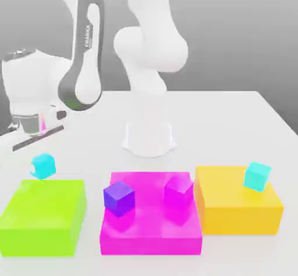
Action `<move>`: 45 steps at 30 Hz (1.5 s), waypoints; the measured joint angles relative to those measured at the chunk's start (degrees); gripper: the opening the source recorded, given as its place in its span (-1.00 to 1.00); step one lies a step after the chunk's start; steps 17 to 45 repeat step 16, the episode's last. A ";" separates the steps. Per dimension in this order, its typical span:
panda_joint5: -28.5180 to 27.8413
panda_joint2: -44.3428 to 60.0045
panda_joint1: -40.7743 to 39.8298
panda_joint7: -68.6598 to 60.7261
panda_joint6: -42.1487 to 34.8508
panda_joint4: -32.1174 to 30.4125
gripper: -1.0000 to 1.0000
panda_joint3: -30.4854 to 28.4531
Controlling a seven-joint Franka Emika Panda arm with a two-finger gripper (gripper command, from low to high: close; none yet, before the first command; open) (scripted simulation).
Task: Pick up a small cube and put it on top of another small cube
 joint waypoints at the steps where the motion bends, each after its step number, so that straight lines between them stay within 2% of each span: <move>1: 0.53 -1.99 1.58 1.65 -1.98 0.05 -1.00 1.60; 7: 5.66 -13.38 13.47 10.53 -13.56 0.30 -1.00 12.26; 9: 5.73 -12.54 14.69 12.17 -12.50 0.01 -1.00 14.04; 13: 4.04 -5.75 14.17 13.98 -4.84 -0.96 -1.00 15.38; 14: 3.73 -3.94 14.06 14.23 -2.79 -1.21 1.00 15.55; 45: 3.73 -3.94 14.06 14.23 -2.79 -1.21 1.00 15.55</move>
